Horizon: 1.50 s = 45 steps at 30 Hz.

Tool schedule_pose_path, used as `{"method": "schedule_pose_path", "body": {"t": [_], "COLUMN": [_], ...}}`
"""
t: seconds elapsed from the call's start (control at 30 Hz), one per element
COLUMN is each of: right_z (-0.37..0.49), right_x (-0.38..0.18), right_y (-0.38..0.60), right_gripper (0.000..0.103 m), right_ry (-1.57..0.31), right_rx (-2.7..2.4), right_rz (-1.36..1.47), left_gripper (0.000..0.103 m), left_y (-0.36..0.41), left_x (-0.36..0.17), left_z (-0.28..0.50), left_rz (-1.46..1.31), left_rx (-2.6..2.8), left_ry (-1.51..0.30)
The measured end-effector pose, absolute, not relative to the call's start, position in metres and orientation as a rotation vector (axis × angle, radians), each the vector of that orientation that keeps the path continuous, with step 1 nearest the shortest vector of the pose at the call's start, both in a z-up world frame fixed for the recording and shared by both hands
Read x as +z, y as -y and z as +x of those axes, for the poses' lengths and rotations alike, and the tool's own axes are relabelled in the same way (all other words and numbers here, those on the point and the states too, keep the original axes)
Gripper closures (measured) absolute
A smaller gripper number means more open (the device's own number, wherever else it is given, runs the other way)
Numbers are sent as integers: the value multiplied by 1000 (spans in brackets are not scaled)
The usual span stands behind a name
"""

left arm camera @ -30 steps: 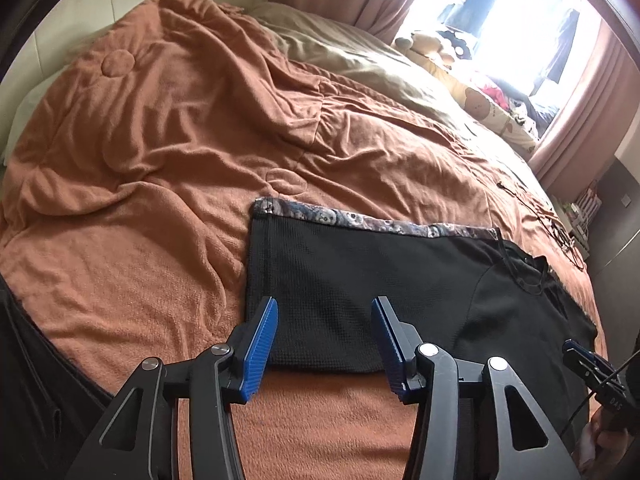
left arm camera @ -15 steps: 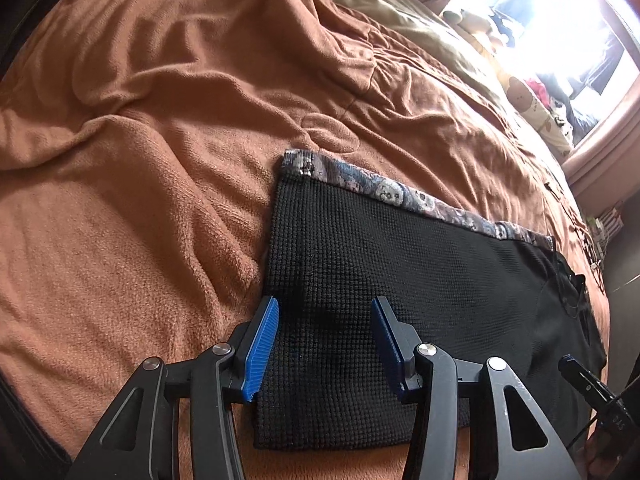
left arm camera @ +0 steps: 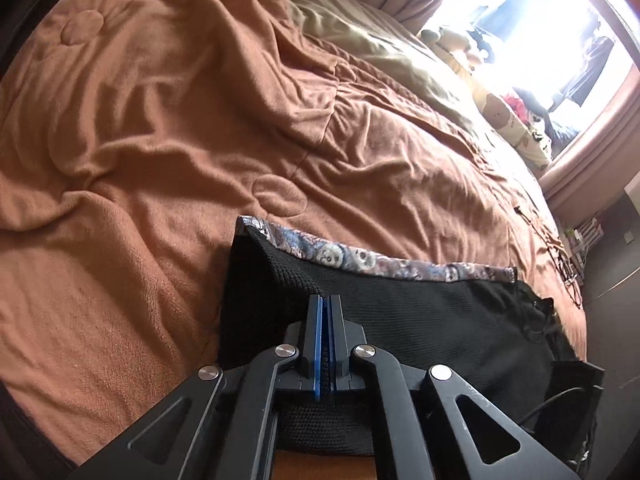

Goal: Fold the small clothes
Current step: 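Grasp the sleeve hem with the left tool and lift it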

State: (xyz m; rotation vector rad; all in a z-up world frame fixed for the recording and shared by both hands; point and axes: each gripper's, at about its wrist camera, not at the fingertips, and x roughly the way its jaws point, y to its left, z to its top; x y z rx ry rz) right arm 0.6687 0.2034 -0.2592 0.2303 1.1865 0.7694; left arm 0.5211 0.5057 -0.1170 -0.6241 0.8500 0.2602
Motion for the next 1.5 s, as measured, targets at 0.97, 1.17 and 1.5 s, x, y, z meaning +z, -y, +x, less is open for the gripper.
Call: {"method": "schedule_pose_path", "body": {"t": [0.97, 1.17, 1.5], "right_z": [653, 655, 661], "right_x": [-210, -221, -233], "right_y": [-165, -179, -174], "right_gripper": [38, 38, 38], "right_ry": [-1117, -1136, -1154], "right_rx": [838, 834, 810], "right_rz": [241, 239, 259], "left_gripper": [43, 43, 49], "left_y": [-519, -523, -538], "left_x": [-131, -159, -190], "left_z": [510, 515, 529], "left_rz": [-606, -636, -664], "left_rx": [343, 304, 307], "left_ry": [-944, -975, -968]}}
